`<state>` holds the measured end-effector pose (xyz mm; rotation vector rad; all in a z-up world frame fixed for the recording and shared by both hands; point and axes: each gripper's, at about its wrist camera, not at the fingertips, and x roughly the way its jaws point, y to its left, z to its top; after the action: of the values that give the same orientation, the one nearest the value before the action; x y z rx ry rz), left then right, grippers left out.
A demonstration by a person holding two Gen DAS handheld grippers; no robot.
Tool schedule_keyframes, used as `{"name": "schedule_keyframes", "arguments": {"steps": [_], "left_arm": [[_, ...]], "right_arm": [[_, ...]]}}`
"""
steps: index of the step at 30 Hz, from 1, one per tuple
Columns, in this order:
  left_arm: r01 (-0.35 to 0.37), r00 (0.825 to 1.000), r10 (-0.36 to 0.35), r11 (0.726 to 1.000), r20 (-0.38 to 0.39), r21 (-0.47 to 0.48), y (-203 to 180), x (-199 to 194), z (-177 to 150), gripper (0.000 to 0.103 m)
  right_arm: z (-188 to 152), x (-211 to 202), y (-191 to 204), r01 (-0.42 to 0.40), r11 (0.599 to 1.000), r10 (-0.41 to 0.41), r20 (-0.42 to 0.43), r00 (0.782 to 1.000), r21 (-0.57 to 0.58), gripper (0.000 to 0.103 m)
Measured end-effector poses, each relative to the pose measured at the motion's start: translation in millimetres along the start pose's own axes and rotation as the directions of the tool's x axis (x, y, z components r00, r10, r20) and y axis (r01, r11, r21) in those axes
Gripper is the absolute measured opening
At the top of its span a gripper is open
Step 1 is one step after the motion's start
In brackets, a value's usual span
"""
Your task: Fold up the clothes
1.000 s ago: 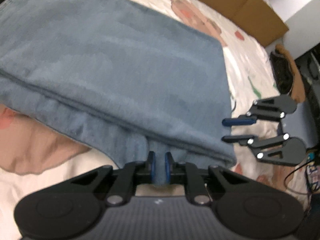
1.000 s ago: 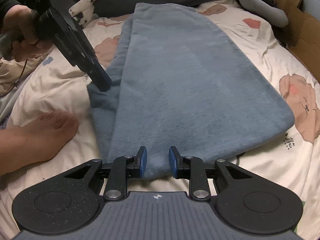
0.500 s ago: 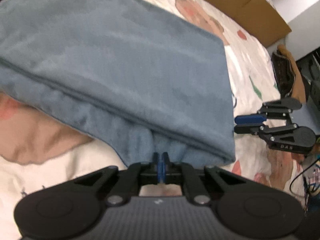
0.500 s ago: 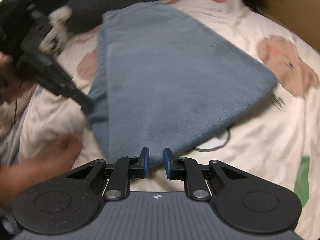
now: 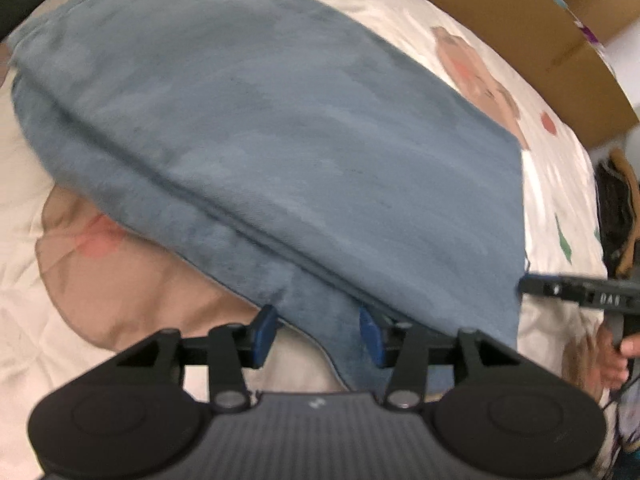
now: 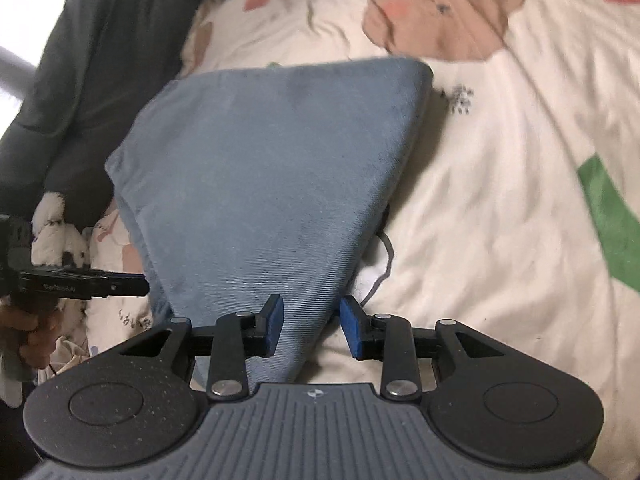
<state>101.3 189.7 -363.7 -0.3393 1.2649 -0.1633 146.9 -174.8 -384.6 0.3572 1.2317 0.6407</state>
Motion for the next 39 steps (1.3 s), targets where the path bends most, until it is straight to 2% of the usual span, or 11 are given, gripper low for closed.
{"name": "schedule_keyframes", "arguments": {"steps": [5, 11, 16, 20, 24, 25, 27, 29, 32, 35, 39], "left_arm": [[-0.001, 1.000, 0.002, 0.998, 0.013, -0.062, 9.7, 6.3, 0.5, 0.057], [0.002, 1.000, -0.001, 0.993, 0.002, -0.118, 19.9, 8.4, -7.4, 0.058], [0.048, 0.999, -0.047, 0.984, 0.009, -0.174, 28.4, 10.9, -11.9, 0.057], [0.104, 0.994, -0.104, 0.968, 0.014, -0.230, 30.1, 18.7, -14.0, 0.054], [0.165, 0.986, -0.166, 0.937, 0.022, -0.309, 38.6, 23.3, -14.7, 0.046], [0.170, 0.985, -0.172, 0.931, 0.022, -0.322, 41.0, 21.9, -15.2, 0.043], [0.173, 0.983, -0.181, 0.922, 0.010, -0.346, 44.5, 22.3, -15.6, 0.027], [0.196, 0.978, -0.206, 0.908, 0.012, -0.371, 47.9, 21.9, -17.7, 0.022], [0.201, 0.977, -0.212, 0.902, 0.014, -0.382, 49.4, 24.9, -17.5, 0.022], [0.216, 0.973, -0.229, 0.889, 0.016, -0.403, 49.4, 26.2, -18.4, 0.027], [0.241, 0.968, -0.250, 0.872, 0.036, -0.426, 52.2, 28.0, -21.0, 0.027]], "right_arm": [[4.4, 10.1, -5.3, -0.047, 0.996, 0.048, -0.010, 0.999, 0.072, 0.038], [7.1, 5.3, -18.2, -0.118, 0.976, 0.117, 0.015, 0.993, 0.183, 0.034], [10.6, 14.1, -22.6, -0.141, 0.964, 0.137, 0.034, 0.990, 0.227, 0.034], [14.3, 19.5, -31.3, -0.177, 0.939, 0.163, 0.071, 0.984, 0.296, 0.034], [15.3, 27.8, -47.9, -0.242, 0.871, 0.197, 0.147, 0.969, 0.427, 0.034], [16.0, 29.6, -50.2, -0.251, 0.861, 0.198, 0.162, 0.967, 0.443, 0.033], [17.7, 30.9, -51.4, -0.260, 0.854, 0.205, 0.168, 0.964, 0.450, 0.025], [18.9, 27.5, -48.7, -0.296, 0.857, 0.243, 0.177, 0.954, 0.422, 0.015], [20.6, 24.0, -48.8, -0.350, 0.843, 0.299, 0.185, 0.936, 0.408, 0.015], [23.1, 33.6, -50.8, -0.290, 0.864, 0.246, 0.156, 0.956, 0.411, 0.016], [25.6, 50.0, -48.3, -0.284, 0.864, 0.241, 0.153, 0.958, 0.416, 0.016]]}}
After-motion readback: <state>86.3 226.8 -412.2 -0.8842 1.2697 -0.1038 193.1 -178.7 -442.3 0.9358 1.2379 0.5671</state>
